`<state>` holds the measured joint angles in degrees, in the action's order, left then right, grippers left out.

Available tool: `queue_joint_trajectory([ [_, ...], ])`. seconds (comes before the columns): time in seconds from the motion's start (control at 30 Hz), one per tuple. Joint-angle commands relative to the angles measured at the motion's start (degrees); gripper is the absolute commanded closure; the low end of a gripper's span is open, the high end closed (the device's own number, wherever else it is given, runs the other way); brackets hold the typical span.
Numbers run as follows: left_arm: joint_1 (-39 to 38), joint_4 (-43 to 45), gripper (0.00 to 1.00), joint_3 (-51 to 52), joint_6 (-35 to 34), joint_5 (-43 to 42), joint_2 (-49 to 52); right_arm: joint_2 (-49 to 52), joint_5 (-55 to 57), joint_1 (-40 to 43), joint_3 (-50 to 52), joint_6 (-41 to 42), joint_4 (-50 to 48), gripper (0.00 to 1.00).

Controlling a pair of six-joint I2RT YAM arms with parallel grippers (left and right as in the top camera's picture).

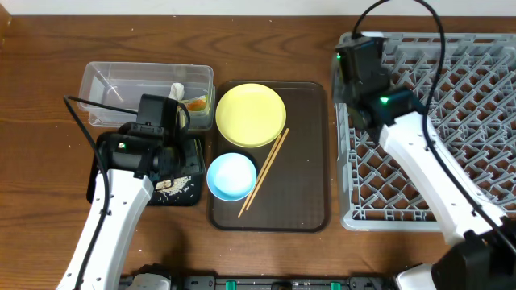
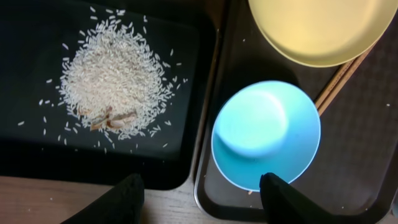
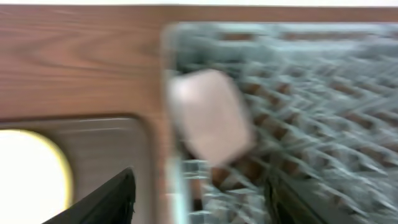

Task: Sort waste into correct bins and load items into the dishwasher rack
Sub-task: 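Reach the right gripper to the yellow plate and grasp its rim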

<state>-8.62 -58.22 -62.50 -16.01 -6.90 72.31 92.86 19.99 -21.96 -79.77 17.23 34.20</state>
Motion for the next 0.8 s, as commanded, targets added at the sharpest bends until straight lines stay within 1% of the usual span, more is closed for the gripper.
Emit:
queue_joint_trajectory([
  [0.0, 0.26, -0.92, 0.37, 0.39, 0.7, 2.49, 0.35, 1.33, -19.98, -0.55, -0.04, -2.08, -1.42, 0.37],
  [0.1, 0.24, -1.73, 0.37, 0.39, 0.52, 3.15, 0.37, 4.11, -24.15, -1.92, -0.04, -2.08, -2.12, 0.38],
  [0.3, 0.24, -1.99, 0.37, 0.39, 0.5, 3.1, 0.37, 10.84, -24.15, -5.2, -0.04, -2.05, -2.34, 0.41],
  [0.43, 0.24, -1.97, 0.37, 0.39, 0.5, 3.08, 0.35, 15.45, -23.58, -7.17, -0.04, -1.92, -4.17, 0.46],
  [0.67, 0.24, -1.99, 0.37, 0.39, 0.5, 3.08, 0.35, 22.64, -20.26, -8.39, -0.04, 4.31, -8.37, 0.52],
  [0.77, 0.24, -1.97, 0.37, 0.39, 0.5, 3.08, 0.35, 25.35, -20.24, -8.46, -0.04, 6.32, -9.86, 0.57],
])
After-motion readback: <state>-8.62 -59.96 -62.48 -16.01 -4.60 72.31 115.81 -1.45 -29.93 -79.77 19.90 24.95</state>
